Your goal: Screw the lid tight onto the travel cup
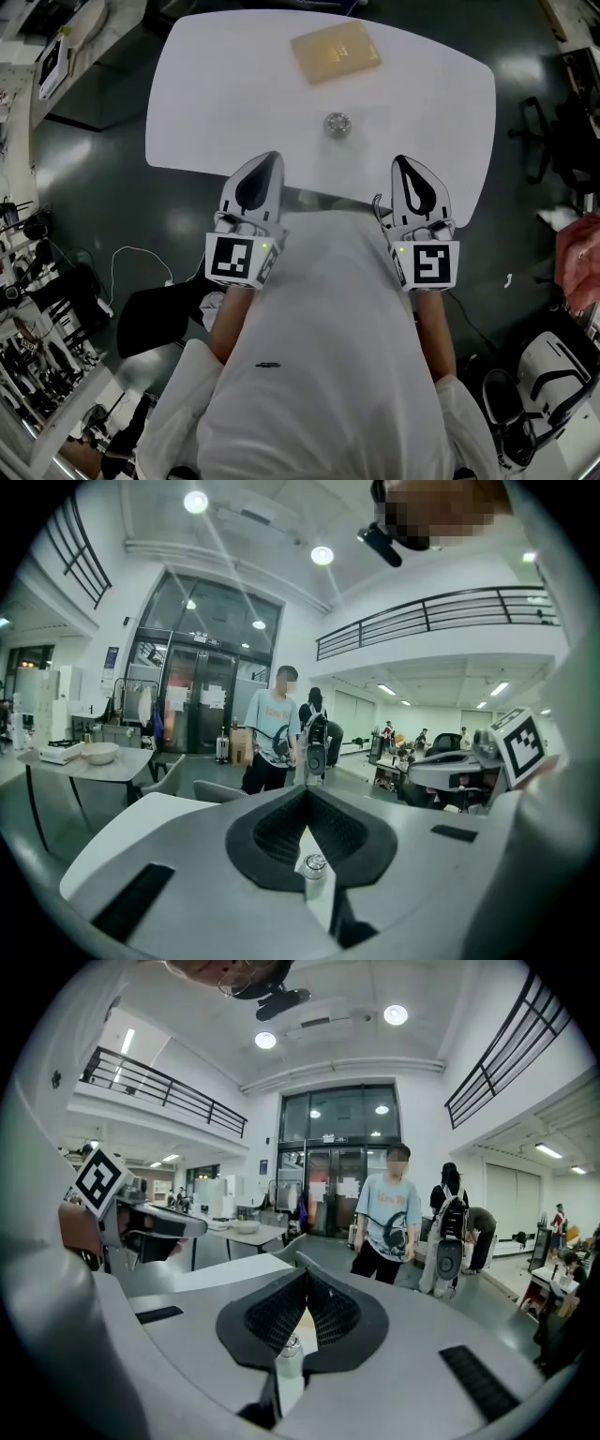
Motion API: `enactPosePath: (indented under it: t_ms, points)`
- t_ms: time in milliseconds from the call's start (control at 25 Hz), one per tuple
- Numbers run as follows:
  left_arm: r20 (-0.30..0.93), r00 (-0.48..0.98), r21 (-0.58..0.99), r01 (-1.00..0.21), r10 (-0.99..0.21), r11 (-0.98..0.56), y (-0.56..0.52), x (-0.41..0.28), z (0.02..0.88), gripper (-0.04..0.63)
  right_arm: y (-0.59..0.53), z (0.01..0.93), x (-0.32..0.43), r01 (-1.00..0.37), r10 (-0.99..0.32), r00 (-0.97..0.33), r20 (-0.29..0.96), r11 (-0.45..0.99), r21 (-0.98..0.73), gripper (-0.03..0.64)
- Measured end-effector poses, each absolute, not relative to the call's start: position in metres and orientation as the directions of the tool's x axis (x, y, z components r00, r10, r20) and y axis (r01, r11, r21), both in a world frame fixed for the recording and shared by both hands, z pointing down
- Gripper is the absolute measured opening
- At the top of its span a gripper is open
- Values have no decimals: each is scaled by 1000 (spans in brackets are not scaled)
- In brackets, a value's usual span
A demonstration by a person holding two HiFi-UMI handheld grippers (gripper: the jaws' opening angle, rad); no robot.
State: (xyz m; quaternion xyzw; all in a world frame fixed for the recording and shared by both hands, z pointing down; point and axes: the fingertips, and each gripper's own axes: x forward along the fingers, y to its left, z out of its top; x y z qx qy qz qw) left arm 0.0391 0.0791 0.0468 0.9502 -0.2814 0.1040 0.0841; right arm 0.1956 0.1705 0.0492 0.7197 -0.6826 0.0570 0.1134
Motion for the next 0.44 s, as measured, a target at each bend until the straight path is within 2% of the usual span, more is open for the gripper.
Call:
enactPosePath:
  t_ms: [440]
  points:
    - [250, 818, 104, -555, -519, -825, 79, 38, 50, 2, 162, 48, 195, -996, -969, 48, 242, -27, 91, 0]
